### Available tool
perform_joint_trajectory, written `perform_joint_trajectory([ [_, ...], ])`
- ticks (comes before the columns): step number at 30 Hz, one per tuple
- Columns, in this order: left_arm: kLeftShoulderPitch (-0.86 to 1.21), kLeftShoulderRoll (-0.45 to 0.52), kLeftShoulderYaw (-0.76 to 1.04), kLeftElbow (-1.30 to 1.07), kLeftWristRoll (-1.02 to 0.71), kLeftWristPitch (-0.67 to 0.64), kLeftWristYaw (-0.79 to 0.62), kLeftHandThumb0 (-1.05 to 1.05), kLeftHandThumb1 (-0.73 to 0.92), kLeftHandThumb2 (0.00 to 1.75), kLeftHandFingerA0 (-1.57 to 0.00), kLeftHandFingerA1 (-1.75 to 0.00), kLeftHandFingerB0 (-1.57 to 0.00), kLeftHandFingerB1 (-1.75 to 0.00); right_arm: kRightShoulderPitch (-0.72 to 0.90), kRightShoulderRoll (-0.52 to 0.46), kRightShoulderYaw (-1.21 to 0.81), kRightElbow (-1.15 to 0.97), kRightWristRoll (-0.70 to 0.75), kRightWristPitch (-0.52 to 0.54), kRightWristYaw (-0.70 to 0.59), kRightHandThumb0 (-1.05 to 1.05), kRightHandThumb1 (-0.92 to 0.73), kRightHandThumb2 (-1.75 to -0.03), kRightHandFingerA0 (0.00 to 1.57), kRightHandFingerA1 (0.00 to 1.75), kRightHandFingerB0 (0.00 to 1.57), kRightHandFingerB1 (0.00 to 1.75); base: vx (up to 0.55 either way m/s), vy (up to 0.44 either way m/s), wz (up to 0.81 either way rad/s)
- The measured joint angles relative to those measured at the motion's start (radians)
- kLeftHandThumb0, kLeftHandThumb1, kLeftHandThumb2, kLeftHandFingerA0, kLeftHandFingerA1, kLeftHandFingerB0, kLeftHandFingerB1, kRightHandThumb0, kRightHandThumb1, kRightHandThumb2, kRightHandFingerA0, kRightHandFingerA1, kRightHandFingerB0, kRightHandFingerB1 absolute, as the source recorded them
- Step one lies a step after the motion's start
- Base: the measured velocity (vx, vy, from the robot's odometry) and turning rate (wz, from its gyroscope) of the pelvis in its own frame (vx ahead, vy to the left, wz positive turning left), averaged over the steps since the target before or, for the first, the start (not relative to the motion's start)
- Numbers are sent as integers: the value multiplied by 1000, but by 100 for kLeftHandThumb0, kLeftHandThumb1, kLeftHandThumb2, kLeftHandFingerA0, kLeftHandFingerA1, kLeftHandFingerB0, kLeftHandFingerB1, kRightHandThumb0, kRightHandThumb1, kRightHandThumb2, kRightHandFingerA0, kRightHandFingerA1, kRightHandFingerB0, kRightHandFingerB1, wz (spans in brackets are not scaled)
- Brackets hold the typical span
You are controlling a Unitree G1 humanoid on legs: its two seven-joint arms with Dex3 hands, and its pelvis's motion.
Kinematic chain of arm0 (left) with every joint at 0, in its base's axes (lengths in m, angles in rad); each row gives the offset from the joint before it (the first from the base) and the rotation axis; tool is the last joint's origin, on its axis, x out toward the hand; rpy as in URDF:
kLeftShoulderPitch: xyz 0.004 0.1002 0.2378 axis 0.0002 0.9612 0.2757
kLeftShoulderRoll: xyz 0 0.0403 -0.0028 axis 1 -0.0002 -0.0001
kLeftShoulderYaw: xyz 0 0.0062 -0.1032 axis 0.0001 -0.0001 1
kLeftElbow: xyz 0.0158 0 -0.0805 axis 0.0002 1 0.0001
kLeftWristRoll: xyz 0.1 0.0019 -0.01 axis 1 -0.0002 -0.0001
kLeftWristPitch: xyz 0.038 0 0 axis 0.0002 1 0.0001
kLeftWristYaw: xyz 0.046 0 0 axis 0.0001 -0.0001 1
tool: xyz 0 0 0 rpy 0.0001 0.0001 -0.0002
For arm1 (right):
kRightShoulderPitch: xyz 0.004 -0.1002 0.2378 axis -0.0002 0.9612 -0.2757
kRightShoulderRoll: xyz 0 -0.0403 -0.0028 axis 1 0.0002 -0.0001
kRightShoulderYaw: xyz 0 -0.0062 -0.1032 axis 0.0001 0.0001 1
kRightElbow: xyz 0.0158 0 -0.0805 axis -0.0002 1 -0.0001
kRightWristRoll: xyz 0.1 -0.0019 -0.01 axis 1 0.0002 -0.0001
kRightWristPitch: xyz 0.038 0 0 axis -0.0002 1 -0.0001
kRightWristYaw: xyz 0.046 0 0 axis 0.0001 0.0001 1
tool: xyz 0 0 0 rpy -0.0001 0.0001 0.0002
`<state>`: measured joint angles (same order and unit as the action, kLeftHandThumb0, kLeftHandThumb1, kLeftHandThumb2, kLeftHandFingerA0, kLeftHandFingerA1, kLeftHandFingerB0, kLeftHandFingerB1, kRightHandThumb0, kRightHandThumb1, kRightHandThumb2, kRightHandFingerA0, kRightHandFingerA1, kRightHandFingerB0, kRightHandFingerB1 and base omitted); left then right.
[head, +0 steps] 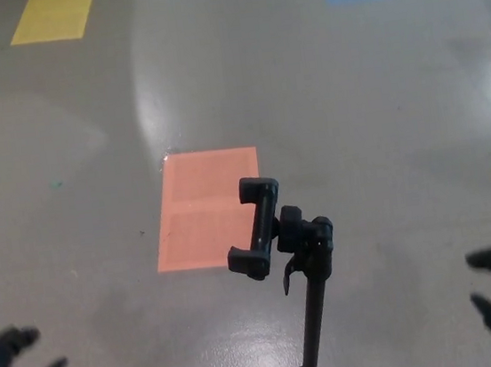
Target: The robot uses its left hand to grab the top of a phone stand kept on the floor and tilt it upwards to adjust its angle
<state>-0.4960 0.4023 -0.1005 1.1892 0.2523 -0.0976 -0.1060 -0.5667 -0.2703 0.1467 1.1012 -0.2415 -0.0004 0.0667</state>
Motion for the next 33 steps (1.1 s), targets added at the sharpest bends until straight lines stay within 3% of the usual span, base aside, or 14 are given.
perform_joint_trajectory([
  [5, -57, 38, -28, 64, 19, -38, -13, -59, 78, 64, -22, -30, -17, -27, -69, -19, 20, 65, -19, -3, 0, -25, -61, -108, 7, 51, 6, 49, 0, 0, 0],
  [6, -57, 38, -31, 74, 19, -44, -15, -59, 78, 65, -20, -29, -16, -27, -70, -19, 21, 73, -22, -4, 0, -50, -74, -74, 15, 36, 15, 32, 0, 0, 0],
  [8, -57, 38, -31, 84, 19, -52, -18, -59, 78, 64, -21, -29, -15, -26, -70, -19, 20, 81, -23, -6, -1, -51, -76, -75, 14, 35, 14, 32, 0, 0, 0],
  [9, -57, 38, -31, 88, 19, -57, -21, -34, 52, 105, 0, -47, 0, -48, -70, -18, 17, 85, -24, -10, -2, -28, -66, -112, 1, 49, 0, 47, 0, 0, 0],
  [11, -57, 38, -28, 96, 18, -68, -25, -34, 51, 104, 0, -48, 0, -48, -70, -17, 12, 90, -24, -19, -6, -28, -66, -112, 1, 49, 0, 47, 0, 0, 0],
  [12, -57, 38, -25, 96, 18, -74, -24, -71, 61, 89, -11, -41, -5, -29, -70, -17, 9, 91, -24, -23, -8, -28, -66, -112, 1, 49, 0, 47, 0, 0, 0],
  [16, -57, 38, -15, 80, 18, -123, -8, -71, 59, 88, -12, -41, -4, -27, -69, -14, 0, 95, -24, -38, -14, -29, -65, -112, 1, 49, 0, 48, 0, 0, 0],
  [17, -57, 38, -16, 76, 18, -129, -4, -69, 74, 63, -26, -30, -7, -21, -69, -13, 0, 95, -25, -39, -15, -29, -66, -112, 1, 49, 0, 48, 0, 0, 0],
  [20, -57, 38, -22, 50, 21, -168, 22, -69, 74, 64, -24, -30, -4, -20, -69, -11, 0, 96, -25, -44, -17, -29, -65, -112, 1, 49, 0, 47, 0, 0, 0],
  [22, -57, 39, -31, 24, 25, -195, 39, -81, 66, 97, -17, -43, -2, -20, -69, -10, -1, 96, -25, -47, -19, -29, -65, -112, 1, 48, 0, 48, 0, 0, 0],
  [26, -56, 45, -51, -59, 42, -239, 64, -81, 64, 96, -15, -42, -3, -24, -68, -9, -2, 97, -25, -53, -20, -29, -66, -112, 1, 49, 0, 48, 0, 0, 0],
  [27, -55, 54, -60, -99, 51, -255, 73, -78, 79, 65, -21, -28, -1, -20, -68, -9, -2, 97, -25, -56, -21, -29, -66, -112, 1, 49, 0, 48, 0, 0, 0],
  [28, -53, 59, -65, -123, 56, -263, 78, -81, 64, 98, -12, -41, 0, -20, -68, -9, -3, 98, -25, -57, -21, -29, -65, -112, 1, 49, 0, 48, 0, 0, 0],
  [33, -40, 98, -92, -294, 89, -312, 109, -85, 64, 98, -11, -34, 0, -16, -67, -8, -3, 99, -25, -64, -21, -29, -65, -112, 0, 48, 0, 48, 0, 0, 0],
])
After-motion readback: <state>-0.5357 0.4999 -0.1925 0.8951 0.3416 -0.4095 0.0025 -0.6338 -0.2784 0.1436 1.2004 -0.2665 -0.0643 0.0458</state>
